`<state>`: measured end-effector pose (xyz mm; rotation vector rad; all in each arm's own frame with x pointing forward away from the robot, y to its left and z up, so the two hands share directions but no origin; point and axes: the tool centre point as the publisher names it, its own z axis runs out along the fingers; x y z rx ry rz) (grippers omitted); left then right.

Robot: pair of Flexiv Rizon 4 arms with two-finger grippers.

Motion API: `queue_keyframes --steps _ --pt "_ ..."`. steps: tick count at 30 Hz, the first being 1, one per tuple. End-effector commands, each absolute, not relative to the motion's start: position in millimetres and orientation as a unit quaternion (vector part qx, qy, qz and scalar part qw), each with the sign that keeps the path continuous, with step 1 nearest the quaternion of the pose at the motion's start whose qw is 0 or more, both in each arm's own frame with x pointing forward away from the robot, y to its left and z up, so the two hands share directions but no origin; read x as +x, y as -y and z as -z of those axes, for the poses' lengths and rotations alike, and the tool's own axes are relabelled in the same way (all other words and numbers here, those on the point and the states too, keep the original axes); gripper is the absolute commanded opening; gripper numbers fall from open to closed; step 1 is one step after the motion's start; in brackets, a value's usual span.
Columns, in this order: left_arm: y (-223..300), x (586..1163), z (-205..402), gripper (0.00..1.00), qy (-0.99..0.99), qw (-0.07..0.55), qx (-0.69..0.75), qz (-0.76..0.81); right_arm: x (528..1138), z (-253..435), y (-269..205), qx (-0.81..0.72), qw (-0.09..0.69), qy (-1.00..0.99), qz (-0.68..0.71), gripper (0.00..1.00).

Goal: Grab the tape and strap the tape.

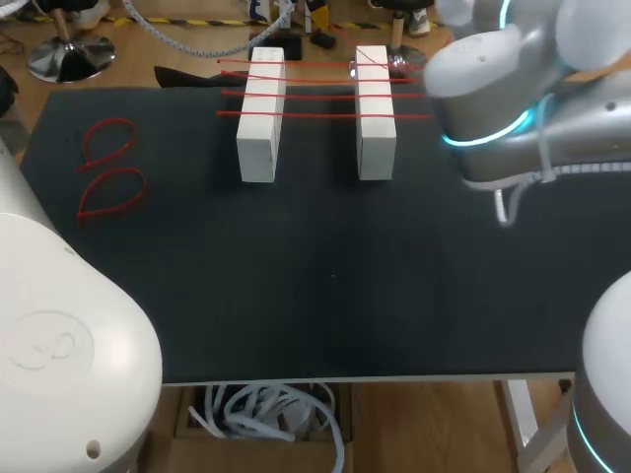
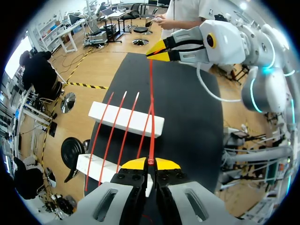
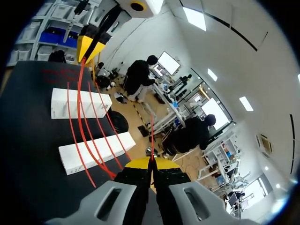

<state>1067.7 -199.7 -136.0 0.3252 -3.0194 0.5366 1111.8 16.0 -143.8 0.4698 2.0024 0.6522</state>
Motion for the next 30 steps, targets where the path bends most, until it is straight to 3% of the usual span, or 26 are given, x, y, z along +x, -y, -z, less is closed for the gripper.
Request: queue_keyframes --steps 1,18,30 --pt "199.8 1067.3 134.9 0.0 0.979 0.029 0.106 -0.172 1109.7 148.0 -31.2 0.24 0.463 -0.835 -0.176 0.0" --pt "199.8 1067.3 134.9 0.0 0.979 0.029 0.106 -0.172 1112.4 140.2 -65.8 0.224 0.48 -0.836 -0.146 0.0" --pt "199.8 1067.3 134.9 0.0 0.979 0.029 0.106 -0.172 1118.1 130.1 -88.2 0.106 0.518 -0.845 -0.083 0.0"
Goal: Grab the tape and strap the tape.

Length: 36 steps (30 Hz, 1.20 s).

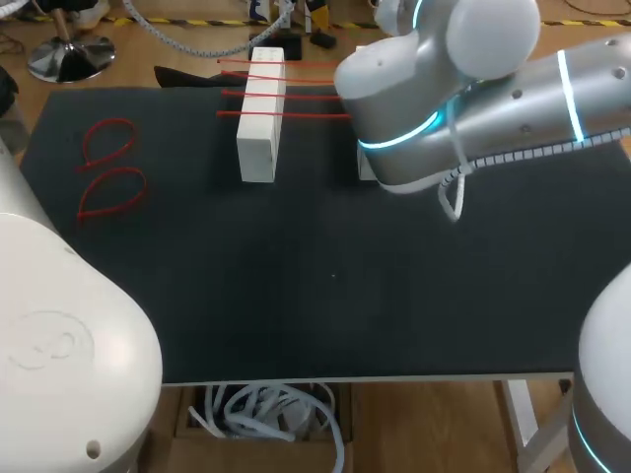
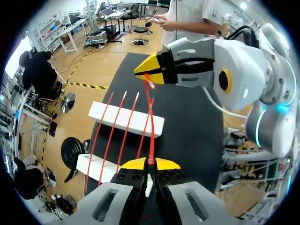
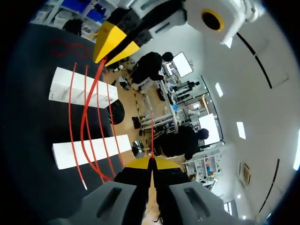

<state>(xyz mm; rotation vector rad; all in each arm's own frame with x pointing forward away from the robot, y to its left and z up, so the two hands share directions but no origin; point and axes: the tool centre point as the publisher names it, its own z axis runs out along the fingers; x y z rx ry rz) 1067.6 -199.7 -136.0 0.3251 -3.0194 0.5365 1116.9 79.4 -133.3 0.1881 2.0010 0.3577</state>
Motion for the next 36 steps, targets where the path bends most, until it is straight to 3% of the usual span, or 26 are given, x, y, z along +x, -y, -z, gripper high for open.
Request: queue_keyframes --steps 1,36 --pt "199.8 1067.3 134.9 0.0 0.979 0.029 0.106 -0.172 1118.3 129.2 -90.9 0.104 0.519 -0.844 -0.084 0.0" --pt "199.8 1067.3 134.9 0.0 0.979 0.029 0.106 -0.172 1109.9 140.7 -135.5 0.018 0.526 -0.848 -0.056 0.0"
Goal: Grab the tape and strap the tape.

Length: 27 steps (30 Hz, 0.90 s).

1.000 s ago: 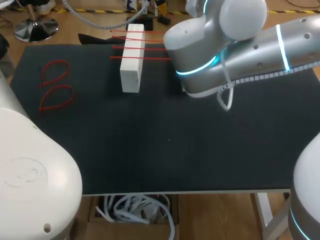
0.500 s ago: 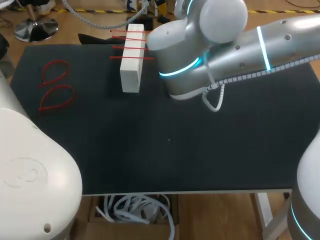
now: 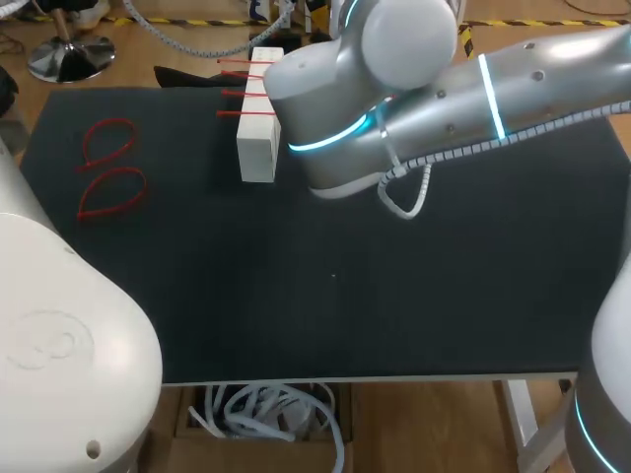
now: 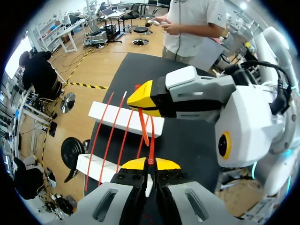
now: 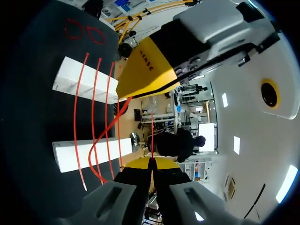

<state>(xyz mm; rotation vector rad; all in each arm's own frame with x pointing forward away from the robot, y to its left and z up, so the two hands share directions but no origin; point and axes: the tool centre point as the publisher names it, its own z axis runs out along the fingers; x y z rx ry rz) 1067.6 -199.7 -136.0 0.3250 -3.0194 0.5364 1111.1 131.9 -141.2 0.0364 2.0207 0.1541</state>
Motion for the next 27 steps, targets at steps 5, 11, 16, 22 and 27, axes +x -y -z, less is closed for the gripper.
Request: queue_keyframes --steps 5,11,16,22,27 --pt "199.8 1067.3 134.9 0.0 0.979 0.029 0.106 -0.172 1108.2 140.9 -140.2 -0.001 0.531 -0.846 -0.054 0.0" --pt "199.8 1067.3 134.9 0.0 0.979 0.029 0.106 -0.172 1107.8 141.3 -144.2 -0.013 0.533 -0.844 -0.053 0.0" --pt "199.8 1067.3 134.9 0.0 0.979 0.029 0.106 -0.172 1107.2 141.5 -144.5 -0.016 0.531 -0.845 -0.054 0.0" --pt "199.8 1067.3 134.9 0.0 0.979 0.029 0.106 -0.172 1107.3 142.5 -143.2 -0.019 0.531 -0.846 -0.052 0.0" --pt "199.8 1067.3 134.9 0.0 0.979 0.029 0.106 -0.172 1108.1 142.5 -144.3 -0.024 0.531 -0.845 -0.051 0.0"
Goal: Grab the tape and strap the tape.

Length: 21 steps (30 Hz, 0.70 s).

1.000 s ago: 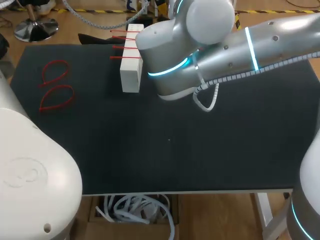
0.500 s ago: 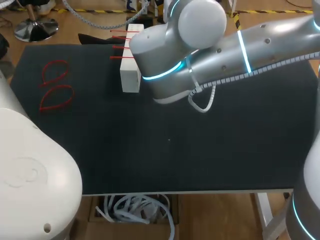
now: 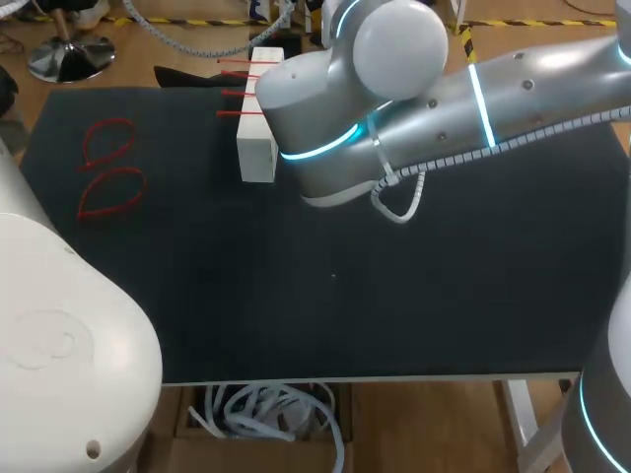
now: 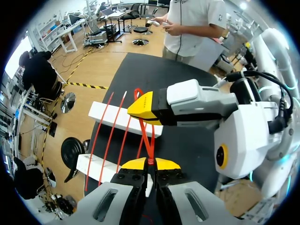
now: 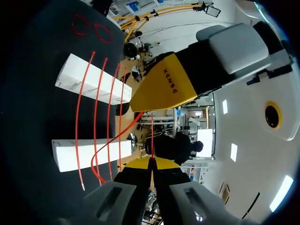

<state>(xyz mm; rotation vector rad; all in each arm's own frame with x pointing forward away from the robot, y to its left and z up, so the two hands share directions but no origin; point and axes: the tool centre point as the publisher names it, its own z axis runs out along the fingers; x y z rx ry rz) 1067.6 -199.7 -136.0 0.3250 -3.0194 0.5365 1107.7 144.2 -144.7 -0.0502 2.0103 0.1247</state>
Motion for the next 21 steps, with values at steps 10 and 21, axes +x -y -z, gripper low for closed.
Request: queue_keyframes --steps 10,21 --pt "199.8 1067.3 134.9 0.0 0.979 0.029 0.106 -0.172 1107.5 144.0 -146.7 -0.032 0.531 -0.845 -0.05 0.0" --pt "199.8 1067.3 134.9 0.0 0.979 0.029 0.106 -0.172 1107.1 139.9 -145.1 -0.027 0.541 -0.839 -0.056 0.0"
